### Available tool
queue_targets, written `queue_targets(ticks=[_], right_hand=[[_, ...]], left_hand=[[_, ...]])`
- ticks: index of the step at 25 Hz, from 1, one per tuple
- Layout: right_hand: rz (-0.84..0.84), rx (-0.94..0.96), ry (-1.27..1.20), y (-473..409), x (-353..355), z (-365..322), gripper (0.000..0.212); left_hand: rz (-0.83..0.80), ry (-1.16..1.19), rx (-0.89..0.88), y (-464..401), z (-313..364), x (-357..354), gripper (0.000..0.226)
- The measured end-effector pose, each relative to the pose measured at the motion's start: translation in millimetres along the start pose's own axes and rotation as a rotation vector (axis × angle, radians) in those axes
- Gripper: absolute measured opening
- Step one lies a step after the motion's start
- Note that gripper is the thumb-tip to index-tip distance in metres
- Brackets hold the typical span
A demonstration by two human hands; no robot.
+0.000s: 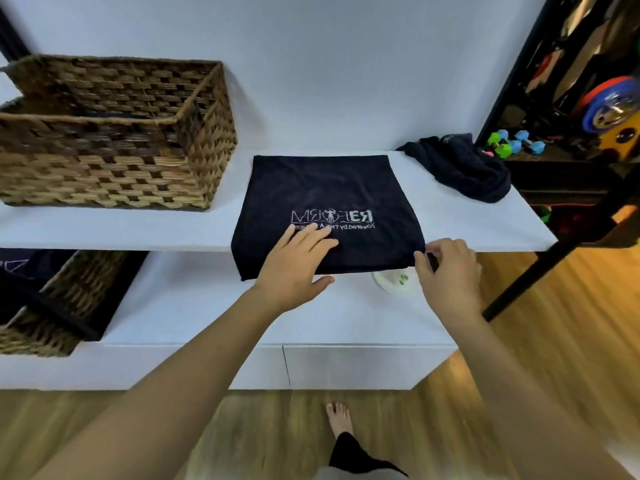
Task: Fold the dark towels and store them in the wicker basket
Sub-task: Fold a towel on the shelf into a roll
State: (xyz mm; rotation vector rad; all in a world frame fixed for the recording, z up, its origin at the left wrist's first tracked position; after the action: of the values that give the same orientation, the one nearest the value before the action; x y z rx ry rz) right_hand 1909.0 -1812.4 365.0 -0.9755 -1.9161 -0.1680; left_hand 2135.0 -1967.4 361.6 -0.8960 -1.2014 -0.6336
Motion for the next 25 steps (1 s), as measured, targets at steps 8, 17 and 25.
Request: queue_targets(ticks=[8, 17, 25], right_hand=[[-0.386, -0.663, -1.007, -7.9, -24.2, 10.5, 0.017], [-0.432, -0.414, -1.468, -13.9, -6.9, -5.6, 0.025], [-0.222, -0.248, -1.147, -12.9, -3.7, -48.1, 0.021]], left_hand=[[0.04, -0.126, -0.174, -69.5, 94.7, -23.2, 0.084], [0.068, 0.476, 0.034, -74.8, 81.5, 3.9, 0.033], [0.114, 1.066, 0.414, -80.3, 69.5, 22.6, 0.019]])
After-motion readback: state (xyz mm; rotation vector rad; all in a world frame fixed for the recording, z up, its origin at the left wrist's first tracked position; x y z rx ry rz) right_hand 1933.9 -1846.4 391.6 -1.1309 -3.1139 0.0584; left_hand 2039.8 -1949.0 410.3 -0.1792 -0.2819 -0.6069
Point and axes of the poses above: each hand's wrist, its own y-axis away from the middle knuckle, its own x-axis out of the back of the hand, z = x × y, the point moved 3 cm from there along -y, towards the middle knuckle, and after that the axes turned 1 degree about x, right-handed, at the moved point
